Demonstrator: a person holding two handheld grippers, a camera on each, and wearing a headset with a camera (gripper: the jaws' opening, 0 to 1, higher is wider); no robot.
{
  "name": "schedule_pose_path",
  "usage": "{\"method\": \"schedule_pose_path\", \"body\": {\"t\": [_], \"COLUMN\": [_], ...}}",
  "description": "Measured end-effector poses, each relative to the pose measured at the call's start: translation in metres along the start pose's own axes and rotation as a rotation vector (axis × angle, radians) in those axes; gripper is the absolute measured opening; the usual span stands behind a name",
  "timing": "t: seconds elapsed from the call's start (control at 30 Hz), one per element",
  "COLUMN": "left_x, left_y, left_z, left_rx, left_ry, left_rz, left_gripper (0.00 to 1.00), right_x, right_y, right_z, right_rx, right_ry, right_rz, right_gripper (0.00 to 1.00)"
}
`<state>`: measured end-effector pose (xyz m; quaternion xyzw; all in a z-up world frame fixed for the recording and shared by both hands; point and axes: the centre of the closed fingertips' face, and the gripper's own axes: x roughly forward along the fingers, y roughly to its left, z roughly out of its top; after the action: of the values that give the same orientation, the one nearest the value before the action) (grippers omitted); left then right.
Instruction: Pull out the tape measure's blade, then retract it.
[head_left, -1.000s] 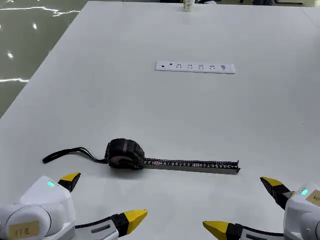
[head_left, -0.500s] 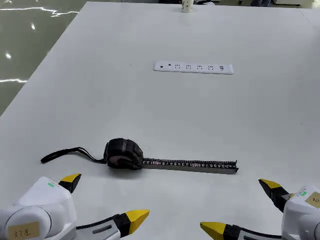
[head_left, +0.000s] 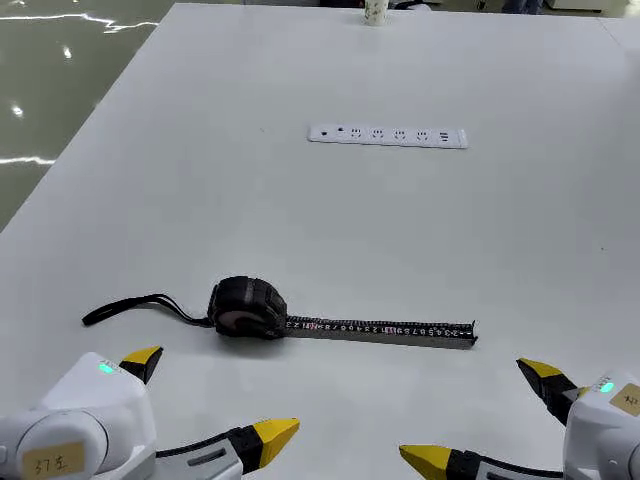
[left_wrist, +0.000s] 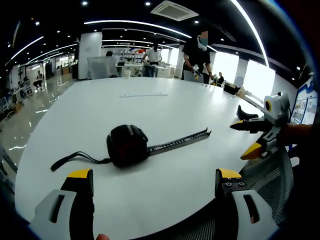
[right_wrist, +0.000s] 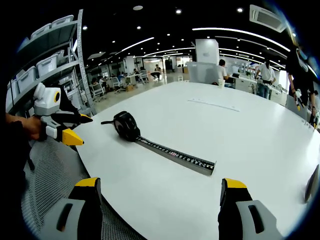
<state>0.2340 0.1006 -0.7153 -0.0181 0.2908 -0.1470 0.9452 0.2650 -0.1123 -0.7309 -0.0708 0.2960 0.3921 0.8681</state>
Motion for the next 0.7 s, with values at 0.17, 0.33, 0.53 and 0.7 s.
{"method": "schedule_pose_path", "body": {"t": [0.17, 0.33, 0.53, 0.7], "left_x": [0.002, 0.005, 0.009, 0.013], "left_y": [0.002, 0.005, 0.007, 0.009], "left_z": [0.000, 0.001, 0.005, 0.006], "left_rx": [0.003, 0.005, 0.013, 0.016], "left_ry": [0.009, 0.016, 0.020, 0.030], "left_rz": [0.008, 0.014, 0.020, 0.018], "left_gripper": [0.99, 0.99, 0.99, 0.99], "right_x": [0.001, 0.001, 0.003, 0.005], "right_y": [0.001, 0.001, 0.000, -0.003], "right_z": [-0.001, 0.000, 0.001, 0.001], "right_rx": [-0.006, -0.009, -0.015, -0.022], "right_ry": [0.011, 0.013, 0.016, 0.024], "right_rz": [0.006, 0.017, 0.031, 0.039], "right_gripper": [0.99, 0.99, 0.99, 0.99]}}
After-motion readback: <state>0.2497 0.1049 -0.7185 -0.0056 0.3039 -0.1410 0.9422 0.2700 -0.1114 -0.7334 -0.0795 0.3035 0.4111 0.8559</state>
